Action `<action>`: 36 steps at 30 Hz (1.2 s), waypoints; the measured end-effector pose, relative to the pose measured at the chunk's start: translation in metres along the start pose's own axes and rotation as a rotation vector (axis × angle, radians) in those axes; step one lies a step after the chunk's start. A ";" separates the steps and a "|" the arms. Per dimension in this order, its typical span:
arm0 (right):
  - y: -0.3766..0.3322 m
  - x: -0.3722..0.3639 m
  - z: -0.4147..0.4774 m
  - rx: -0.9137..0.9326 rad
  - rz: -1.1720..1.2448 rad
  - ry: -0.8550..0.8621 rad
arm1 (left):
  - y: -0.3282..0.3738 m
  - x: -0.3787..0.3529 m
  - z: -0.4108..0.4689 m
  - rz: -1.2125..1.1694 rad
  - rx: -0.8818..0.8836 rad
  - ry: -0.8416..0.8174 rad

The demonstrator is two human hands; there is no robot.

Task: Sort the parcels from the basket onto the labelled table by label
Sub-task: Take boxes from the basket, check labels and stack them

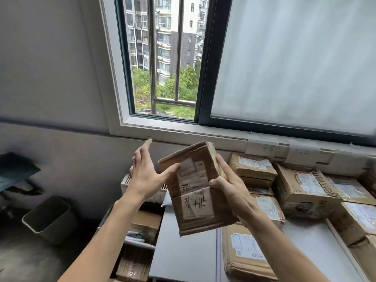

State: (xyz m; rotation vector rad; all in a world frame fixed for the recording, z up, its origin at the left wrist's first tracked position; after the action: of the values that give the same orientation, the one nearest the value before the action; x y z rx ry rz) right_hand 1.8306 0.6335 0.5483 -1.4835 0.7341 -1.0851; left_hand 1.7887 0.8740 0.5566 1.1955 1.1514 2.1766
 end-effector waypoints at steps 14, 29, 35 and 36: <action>0.020 -0.024 -0.026 -0.089 0.502 0.002 | -0.009 -0.067 -0.055 -1.061 0.490 -0.306; 0.077 -0.003 -0.054 -0.265 0.667 0.157 | 0.009 -0.105 -0.086 -1.089 0.615 -0.398; 0.103 0.039 -0.083 -0.296 0.671 0.367 | 0.007 -0.146 -0.104 -0.954 0.719 -0.299; 0.103 0.049 -0.087 -0.269 0.659 0.385 | 0.010 -0.153 -0.106 -0.957 0.710 -0.280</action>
State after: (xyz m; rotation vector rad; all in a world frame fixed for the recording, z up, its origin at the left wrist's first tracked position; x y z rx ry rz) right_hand 1.7813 0.5337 0.4575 -1.1132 1.5607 -0.7746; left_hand 1.7858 0.7166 0.4570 0.8355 1.9071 0.8842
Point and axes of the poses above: each hand's wrist, its own z-axis towards the middle knuckle, its own x-axis out of the back of the hand, y = z × x, the point moved 7 cm from there along z, towards the middle knuckle, and after that the axes turned 5 degrees about y, right-handed, at the moved point
